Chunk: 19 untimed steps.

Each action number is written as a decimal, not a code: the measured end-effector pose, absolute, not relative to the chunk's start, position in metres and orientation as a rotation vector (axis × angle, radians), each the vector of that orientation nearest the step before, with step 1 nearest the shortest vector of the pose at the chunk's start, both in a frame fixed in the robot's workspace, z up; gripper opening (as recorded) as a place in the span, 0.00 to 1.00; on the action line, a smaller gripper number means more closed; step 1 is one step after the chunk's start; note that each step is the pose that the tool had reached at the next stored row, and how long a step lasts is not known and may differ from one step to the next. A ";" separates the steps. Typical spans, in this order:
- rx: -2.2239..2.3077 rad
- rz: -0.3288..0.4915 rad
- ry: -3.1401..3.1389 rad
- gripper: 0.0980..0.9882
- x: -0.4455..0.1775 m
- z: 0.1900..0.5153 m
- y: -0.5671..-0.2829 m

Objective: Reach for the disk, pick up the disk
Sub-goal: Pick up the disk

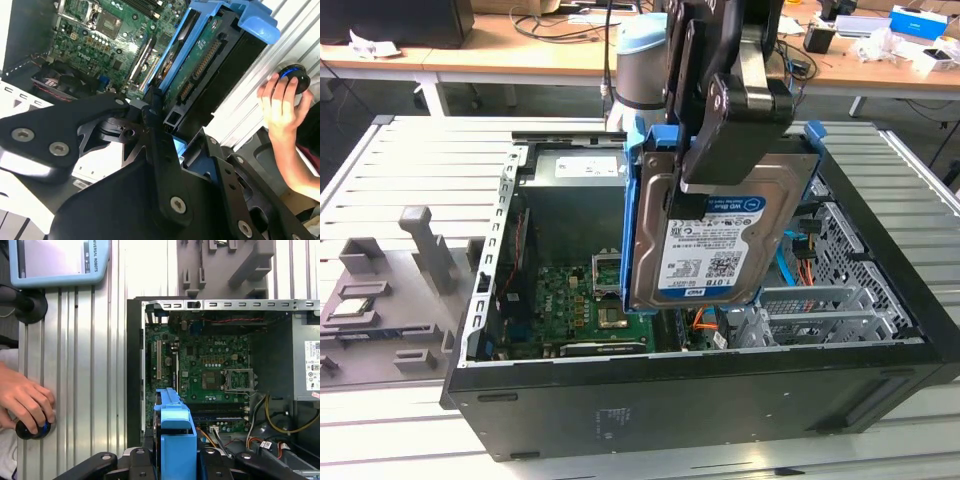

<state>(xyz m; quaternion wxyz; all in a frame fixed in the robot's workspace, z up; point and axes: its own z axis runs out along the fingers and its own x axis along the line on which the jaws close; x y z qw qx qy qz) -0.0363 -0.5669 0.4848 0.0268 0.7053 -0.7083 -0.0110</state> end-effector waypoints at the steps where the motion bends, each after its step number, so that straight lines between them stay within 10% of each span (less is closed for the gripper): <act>1: 2.180 -0.037 -2.189 0.30 -0.036 0.484 -0.571; 19: 2.181 -0.038 -2.190 0.30 0.006 0.476 -0.573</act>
